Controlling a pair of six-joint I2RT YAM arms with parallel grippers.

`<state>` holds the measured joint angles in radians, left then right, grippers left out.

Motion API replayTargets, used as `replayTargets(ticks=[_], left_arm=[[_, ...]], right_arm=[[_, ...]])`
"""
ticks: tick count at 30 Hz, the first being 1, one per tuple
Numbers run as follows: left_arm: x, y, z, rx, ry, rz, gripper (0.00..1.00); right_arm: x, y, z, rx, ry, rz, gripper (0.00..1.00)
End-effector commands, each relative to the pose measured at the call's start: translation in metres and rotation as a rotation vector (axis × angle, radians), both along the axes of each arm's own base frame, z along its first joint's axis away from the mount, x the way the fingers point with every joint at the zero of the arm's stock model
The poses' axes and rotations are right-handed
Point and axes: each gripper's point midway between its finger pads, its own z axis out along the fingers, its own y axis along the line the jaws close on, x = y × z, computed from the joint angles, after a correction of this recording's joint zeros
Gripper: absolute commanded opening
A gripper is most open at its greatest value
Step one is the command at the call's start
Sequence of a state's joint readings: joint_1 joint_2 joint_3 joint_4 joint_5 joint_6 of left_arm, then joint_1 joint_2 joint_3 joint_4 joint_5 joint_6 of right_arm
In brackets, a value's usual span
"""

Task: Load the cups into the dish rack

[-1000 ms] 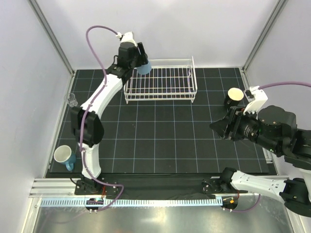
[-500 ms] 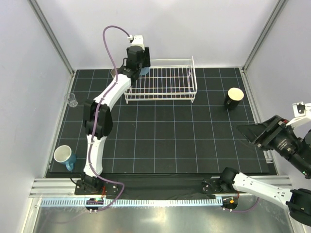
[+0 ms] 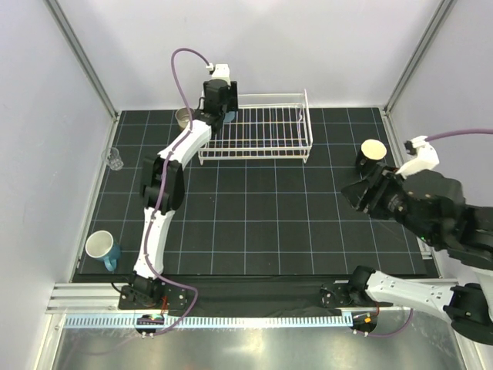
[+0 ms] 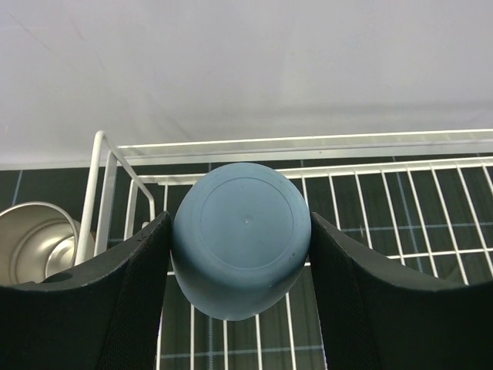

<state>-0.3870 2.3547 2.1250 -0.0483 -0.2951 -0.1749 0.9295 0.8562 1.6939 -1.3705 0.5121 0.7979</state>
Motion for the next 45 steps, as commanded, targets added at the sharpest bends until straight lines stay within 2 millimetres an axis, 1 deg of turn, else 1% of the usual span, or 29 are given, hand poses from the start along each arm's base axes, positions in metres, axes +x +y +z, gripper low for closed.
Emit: replayTargets(ticks=[1, 3, 5, 6, 8, 9, 10, 12, 14, 16, 18, 19, 20, 21, 23, 26, 27, 28, 32, 35, 37, 39, 42, 45], left_arm=[[0.02, 0.013, 0.04, -0.052, -0.129, 0.015, 0.0], [0.024, 0.014, 0.033, -0.053, -0.124, 0.014, 0.0], [0.027, 0.017, 0.029, -0.055, -0.126, 0.019, 0.0], [0.03, 0.018, 0.021, -0.055, -0.115, 0.018, 0.0], [0.032, 0.018, 0.017, -0.057, -0.113, 0.019, 0.0], [0.034, 0.018, 0.012, -0.059, -0.106, 0.018, 0.0], [0.035, 0.021, 0.009, -0.061, -0.101, 0.021, 0.0], [0.036, 0.023, 0.008, -0.067, -0.099, 0.022, 0.0], [0.037, 0.024, 0.004, -0.077, -0.095, 0.02, 0.0], [0.038, 0.022, 0.001, -0.075, -0.092, 0.005, 0.0], [0.04, 0.023, 0.0, -0.078, -0.092, 0.007, 0.0], [0.041, 0.025, 0.001, -0.083, -0.094, 0.011, 0.0], [0.042, 0.025, -0.003, -0.096, -0.089, 0.013, 0.0], [0.042, 0.025, -0.002, -0.102, -0.091, 0.011, 0.0], [0.044, 0.027, -0.007, -0.113, -0.084, 0.016, 0.0], [0.045, 0.03, -0.01, -0.12, -0.077, 0.021, 0.0], [0.045, 0.032, -0.01, -0.124, -0.078, 0.028, 0.06], [0.045, 0.032, -0.011, -0.125, -0.076, 0.028, 0.08], [0.046, 0.034, -0.019, -0.131, -0.063, 0.041, 0.1], [0.046, 0.033, -0.022, -0.144, -0.056, 0.045, 0.14], [0.046, 0.033, -0.022, -0.151, -0.056, 0.048, 0.25], [0.046, 0.036, -0.022, -0.151, -0.052, 0.071, 0.37], [0.045, 0.041, -0.024, -0.148, -0.047, 0.096, 0.52], [0.044, 0.041, -0.023, -0.146, -0.042, 0.095, 0.59]], right_arm=[[-0.001, -0.009, -0.024, -0.162, 0.054, 0.012, 0.54], [0.003, -0.002, -0.028, -0.187, 0.057, 0.038, 0.54], [0.007, 0.01, -0.028, -0.196, 0.055, 0.074, 0.54], [0.009, 0.013, -0.027, -0.215, 0.046, 0.095, 0.56], [0.013, 0.021, -0.028, -0.234, 0.047, 0.118, 0.61], [0.018, 0.027, -0.031, -0.265, 0.062, 0.127, 0.61], [0.019, 0.028, -0.03, -0.28, 0.06, 0.138, 0.61], [0.023, 0.035, -0.034, -0.307, 0.083, 0.16, 0.61], [0.027, 0.036, -0.037, -0.316, 0.092, 0.164, 0.62], [0.027, 0.045, -0.042, -0.302, 0.11, 0.2, 0.63], [0.031, 0.046, -0.046, -0.303, 0.127, 0.213, 0.64], [0.032, 0.051, -0.049, -0.3, 0.144, 0.231, 0.64], [0.034, 0.052, -0.051, -0.306, 0.149, 0.239, 0.65], [0.036, 0.051, -0.052, -0.309, 0.156, 0.233, 0.65], [0.039, 0.053, -0.053, -0.308, 0.163, 0.24, 0.65], [0.043, 0.05, -0.052, -0.308, 0.162, 0.228, 0.65], [0.044, 0.049, -0.052, -0.308, 0.162, 0.225, 0.65], [0.046, 0.048, -0.052, -0.307, 0.16, 0.215, 0.65], [0.051, 0.045, -0.05, -0.311, 0.158, 0.208, 0.65], [0.054, 0.043, -0.051, -0.32, 0.165, 0.207, 0.65], [0.055, 0.044, -0.052, -0.323, 0.175, 0.215, 0.65], [0.055, 0.041, -0.052, -0.329, 0.18, 0.214, 0.65], [0.057, 0.036, -0.052, -0.335, 0.177, 0.203, 0.65], [0.057, 0.032, -0.052, -0.33, 0.172, 0.19, 0.65]])
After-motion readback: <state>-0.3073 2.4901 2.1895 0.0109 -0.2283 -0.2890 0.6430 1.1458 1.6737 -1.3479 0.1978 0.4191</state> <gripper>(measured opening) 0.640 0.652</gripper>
